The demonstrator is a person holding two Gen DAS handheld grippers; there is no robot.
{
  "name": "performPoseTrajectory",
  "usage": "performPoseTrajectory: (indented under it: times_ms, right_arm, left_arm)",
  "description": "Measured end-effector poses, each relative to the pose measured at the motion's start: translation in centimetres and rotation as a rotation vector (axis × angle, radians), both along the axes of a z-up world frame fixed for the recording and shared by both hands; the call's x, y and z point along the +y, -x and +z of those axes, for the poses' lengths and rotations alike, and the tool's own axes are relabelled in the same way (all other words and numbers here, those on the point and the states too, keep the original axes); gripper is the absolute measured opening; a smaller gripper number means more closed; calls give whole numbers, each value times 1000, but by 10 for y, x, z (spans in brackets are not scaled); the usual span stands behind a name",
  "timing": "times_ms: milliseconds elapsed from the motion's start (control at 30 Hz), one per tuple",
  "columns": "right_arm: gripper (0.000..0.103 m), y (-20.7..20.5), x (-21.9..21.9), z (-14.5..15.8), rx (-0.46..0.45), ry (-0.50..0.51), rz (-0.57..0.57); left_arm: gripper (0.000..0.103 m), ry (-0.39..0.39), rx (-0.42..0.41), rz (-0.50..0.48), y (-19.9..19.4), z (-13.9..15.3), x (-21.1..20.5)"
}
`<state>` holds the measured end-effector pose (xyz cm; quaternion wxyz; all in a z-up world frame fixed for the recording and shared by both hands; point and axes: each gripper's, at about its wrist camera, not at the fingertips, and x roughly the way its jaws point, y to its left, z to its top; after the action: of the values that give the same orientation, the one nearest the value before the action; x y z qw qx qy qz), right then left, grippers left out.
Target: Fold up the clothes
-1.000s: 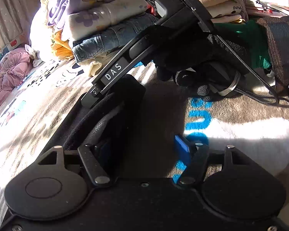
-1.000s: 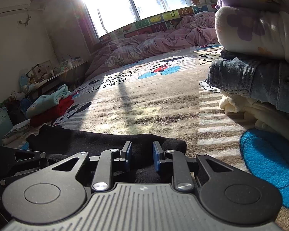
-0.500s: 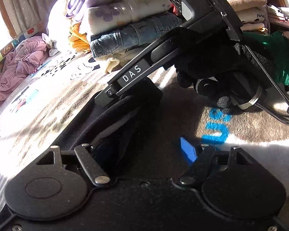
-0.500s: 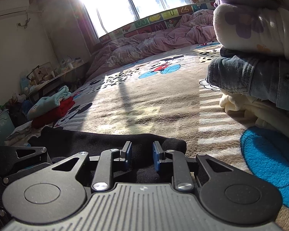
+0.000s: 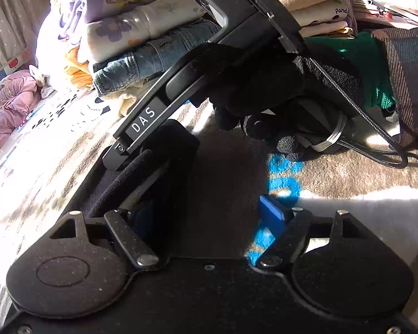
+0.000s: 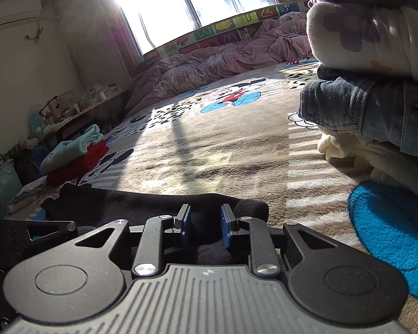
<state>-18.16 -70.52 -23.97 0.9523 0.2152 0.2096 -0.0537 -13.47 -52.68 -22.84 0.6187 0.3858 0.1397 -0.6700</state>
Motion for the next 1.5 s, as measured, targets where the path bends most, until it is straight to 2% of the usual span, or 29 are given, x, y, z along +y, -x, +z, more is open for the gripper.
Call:
performPoseTrajectory:
  times_ms: [167, 300, 467, 600, 800, 900, 967, 1000, 1167, 1367, 1433, 1500]
  right_arm:
    - [23, -1, 2, 1, 5, 15, -5]
    - [23, 0, 3, 2, -2, 21, -11]
    - [27, 11, 9, 11, -53, 49, 10]
    - [27, 23, 23, 23, -90, 115, 63]
    - [27, 26, 56, 35, -134, 222, 144]
    - [26, 13, 71, 30, -57, 264, 179]
    - [26, -5, 76, 11, 108, 272, 214]
    - [25, -6, 79, 7, 127, 282, 213]
    - [26, 8, 90, 18, 102, 304, 168]
    - [27, 13, 112, 35, -57, 333, 183]
    - [30, 3, 123, 31, -42, 365, 204]
    - [33, -9, 133, 21, 47, 384, 254]
  left_arm:
    - [78, -14, -56, -36, 8, 2, 6]
    - [77, -41, -94, -124, 20, 10, 19]
    - [77, -91, -84, -154, 22, 20, 50]
    - [77, -145, -102, -152, 13, 20, 81]
    - [77, -176, -118, -60, -18, 26, 108]
    - [78, -186, -117, -10, -34, 32, 121]
    - [78, -188, -110, 34, -46, 34, 129]
    - [78, -182, -95, 70, -55, 36, 134]
    - [78, -133, -5, 242, -97, 51, 157]
    - [78, -86, 49, 362, -123, 60, 174]
    - [78, -74, 59, 390, -129, 60, 177]
    - [78, -65, 58, 419, -135, 60, 179]
